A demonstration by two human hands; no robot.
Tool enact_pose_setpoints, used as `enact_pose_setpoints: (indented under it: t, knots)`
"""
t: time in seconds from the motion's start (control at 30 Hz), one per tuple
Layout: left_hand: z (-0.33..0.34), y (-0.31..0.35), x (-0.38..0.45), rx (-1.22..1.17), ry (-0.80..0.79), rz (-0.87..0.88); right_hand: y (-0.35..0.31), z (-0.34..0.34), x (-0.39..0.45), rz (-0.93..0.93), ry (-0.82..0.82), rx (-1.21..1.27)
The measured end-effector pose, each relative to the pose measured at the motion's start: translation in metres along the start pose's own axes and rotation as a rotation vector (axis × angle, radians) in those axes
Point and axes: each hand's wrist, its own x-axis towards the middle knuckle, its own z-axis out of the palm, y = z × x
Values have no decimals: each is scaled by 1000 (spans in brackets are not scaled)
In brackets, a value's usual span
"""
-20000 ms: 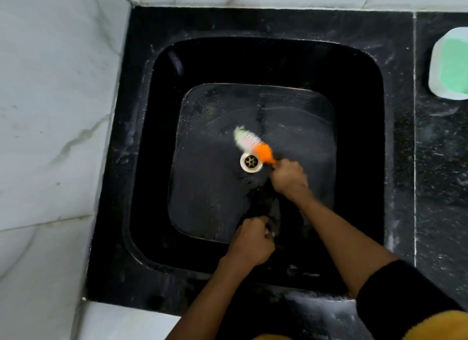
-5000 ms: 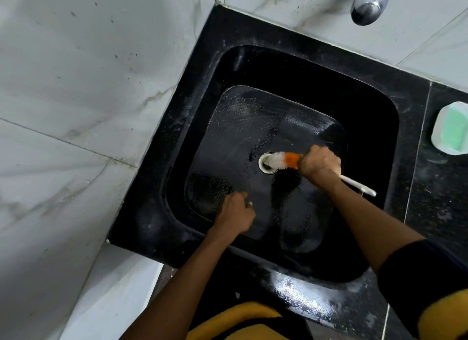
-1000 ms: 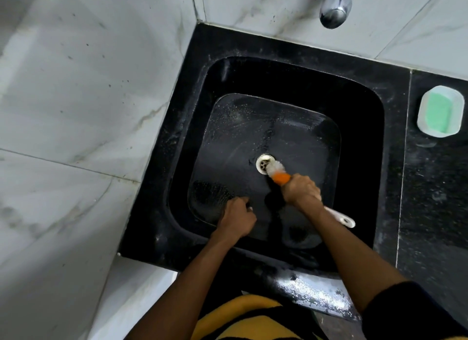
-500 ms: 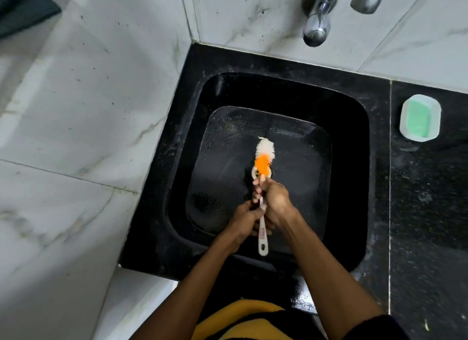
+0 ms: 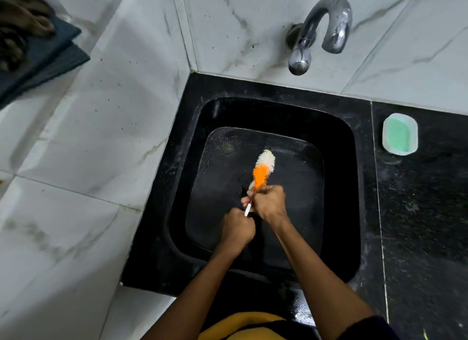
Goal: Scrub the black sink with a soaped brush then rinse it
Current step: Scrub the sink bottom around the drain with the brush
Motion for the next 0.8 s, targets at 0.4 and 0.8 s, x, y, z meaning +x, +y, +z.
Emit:
enact_pose_setpoints:
  t: [0.4,0.8]
  knots:
    - [-11,-14,-9,-364,-175,9,-30,-16,-6,389,-296,445]
    - [-36,10,1,-259,-243,4,-50,-17,4,210,-249,429]
